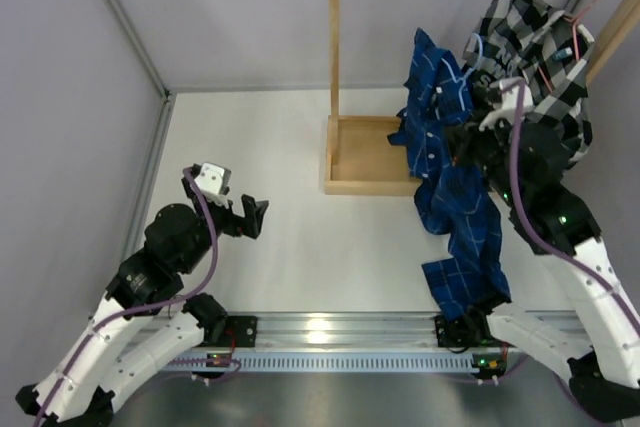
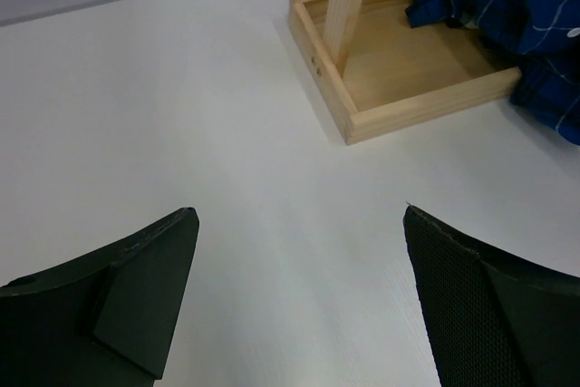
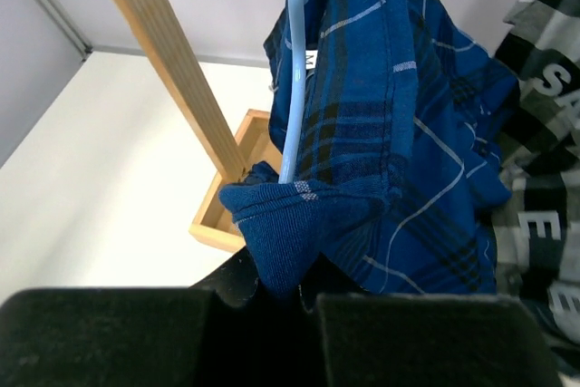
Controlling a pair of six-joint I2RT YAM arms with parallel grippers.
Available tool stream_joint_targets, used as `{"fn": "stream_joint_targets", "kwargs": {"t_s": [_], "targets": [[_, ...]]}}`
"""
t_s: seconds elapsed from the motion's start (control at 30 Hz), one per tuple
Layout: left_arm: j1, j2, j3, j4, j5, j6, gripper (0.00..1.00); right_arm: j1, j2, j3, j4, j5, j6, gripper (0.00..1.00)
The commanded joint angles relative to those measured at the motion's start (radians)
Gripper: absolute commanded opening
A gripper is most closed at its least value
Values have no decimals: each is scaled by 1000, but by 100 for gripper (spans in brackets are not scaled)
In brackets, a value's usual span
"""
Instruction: Place the shirt on the hanger
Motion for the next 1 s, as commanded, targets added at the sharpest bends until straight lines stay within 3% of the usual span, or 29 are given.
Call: {"fn": "stream_joint_targets", "kwargs": {"t_s": [0.0, 0.2, 0.6, 0.9, 0.93, 0.97], "targets": [[107, 16, -10, 48, 38, -17, 98, -8, 112, 191, 120, 3, 5, 0], [270, 33, -28, 67, 169, -43, 98, -52, 278, 386, 99, -22, -10, 0], [295, -1, -47, 66, 121, -48, 98, -158, 565, 693, -25, -76, -38, 0], [342, 25, -41, 66, 149, -56, 98, -170, 565, 566, -62, -33, 9, 1], [350, 33, -39, 66, 153, -57, 98, -170, 562, 561, -65, -34, 9, 9], [356, 36, -41, 64, 144, -59, 98, -170, 542, 552, -65, -45, 11, 27]]}}
